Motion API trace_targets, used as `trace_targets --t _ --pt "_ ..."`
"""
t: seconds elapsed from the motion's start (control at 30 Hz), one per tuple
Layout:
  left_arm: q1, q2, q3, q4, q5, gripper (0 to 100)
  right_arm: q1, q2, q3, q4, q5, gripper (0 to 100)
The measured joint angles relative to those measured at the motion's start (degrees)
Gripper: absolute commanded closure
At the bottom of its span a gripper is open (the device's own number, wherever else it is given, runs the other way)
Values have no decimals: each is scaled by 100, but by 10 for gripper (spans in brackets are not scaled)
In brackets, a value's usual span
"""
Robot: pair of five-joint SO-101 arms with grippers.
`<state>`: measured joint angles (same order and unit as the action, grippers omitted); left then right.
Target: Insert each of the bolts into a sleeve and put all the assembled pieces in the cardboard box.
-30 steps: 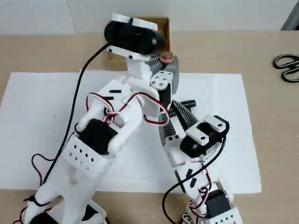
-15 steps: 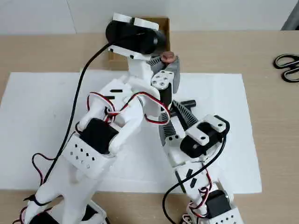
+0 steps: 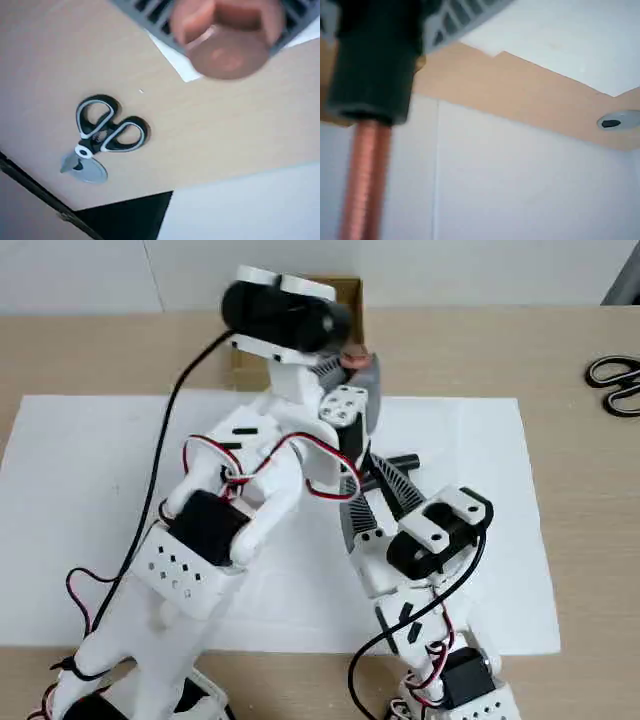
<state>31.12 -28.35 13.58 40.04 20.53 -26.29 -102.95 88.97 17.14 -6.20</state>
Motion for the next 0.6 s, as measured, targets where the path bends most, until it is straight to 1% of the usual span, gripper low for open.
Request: trace_targets --t 0.13,0.23,0.33,0.6 --pt "-18 0 0 0 -18 995 9 0 0 0 0 995" --pt "-9 0 132 -9 -176 995 0 9 9 0 0 995" --pt "114 0 211 -26 -273 995 18 9 0 0 0 995" --pt "211 0 220 0 -273 995 9 0 0 0 0 995"
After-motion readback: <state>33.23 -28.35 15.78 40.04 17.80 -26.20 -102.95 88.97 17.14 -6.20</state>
